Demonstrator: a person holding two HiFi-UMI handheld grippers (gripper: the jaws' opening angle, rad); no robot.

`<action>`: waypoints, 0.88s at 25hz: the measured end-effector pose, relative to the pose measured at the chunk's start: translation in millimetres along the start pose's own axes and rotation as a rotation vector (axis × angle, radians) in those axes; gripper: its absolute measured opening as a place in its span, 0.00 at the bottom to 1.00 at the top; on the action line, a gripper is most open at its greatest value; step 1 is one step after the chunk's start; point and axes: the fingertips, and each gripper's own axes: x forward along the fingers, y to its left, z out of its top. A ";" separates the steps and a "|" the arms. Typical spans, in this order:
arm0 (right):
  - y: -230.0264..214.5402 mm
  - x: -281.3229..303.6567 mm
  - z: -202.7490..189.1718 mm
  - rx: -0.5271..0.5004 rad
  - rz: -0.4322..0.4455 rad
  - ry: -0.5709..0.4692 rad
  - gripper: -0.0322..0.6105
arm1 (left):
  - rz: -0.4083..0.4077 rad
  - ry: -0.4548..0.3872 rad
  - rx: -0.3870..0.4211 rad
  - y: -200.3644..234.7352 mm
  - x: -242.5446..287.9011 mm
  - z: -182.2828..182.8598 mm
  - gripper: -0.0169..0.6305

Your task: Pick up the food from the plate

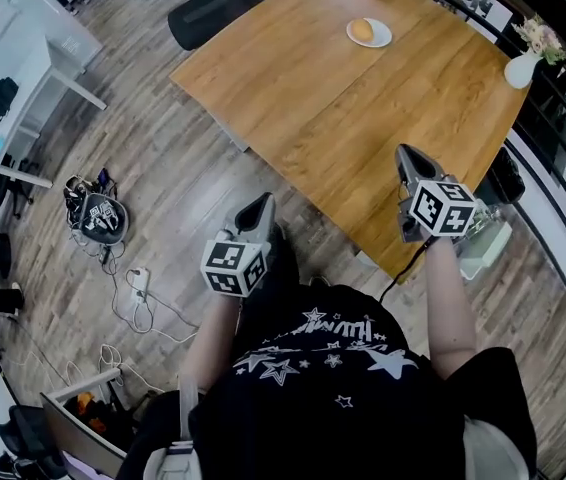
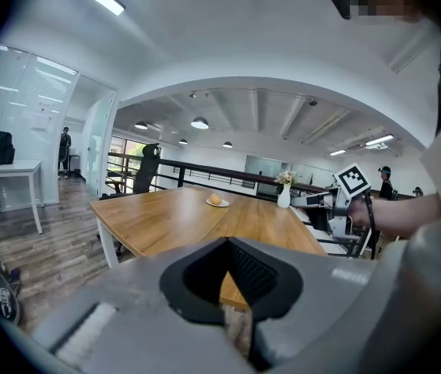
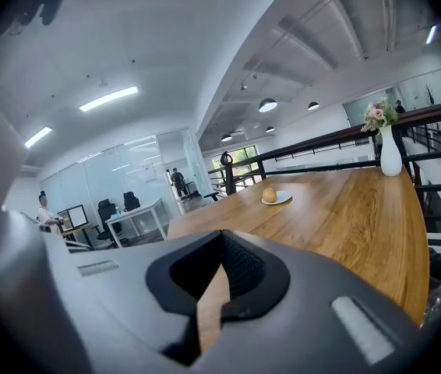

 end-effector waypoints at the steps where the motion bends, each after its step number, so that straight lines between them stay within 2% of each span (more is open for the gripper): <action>1: -1.5 3.1 -0.1 0.000 -0.006 0.001 0.05 | -0.009 -0.001 -0.003 4.0 4.6 0.6 0.03; 5: -15.8 17.0 9.9 0.005 -0.054 -0.009 0.05 | -0.049 0.008 -0.009 22.8 38.8 11.3 0.03; 17: -73.5 79.7 52.6 0.036 -0.238 -0.025 0.05 | -0.214 0.024 0.029 77.2 161.0 74.4 0.03; 22: -80.6 112.2 72.1 0.050 -0.273 -0.025 0.05 | -0.259 0.039 0.032 107.9 201.2 95.2 0.03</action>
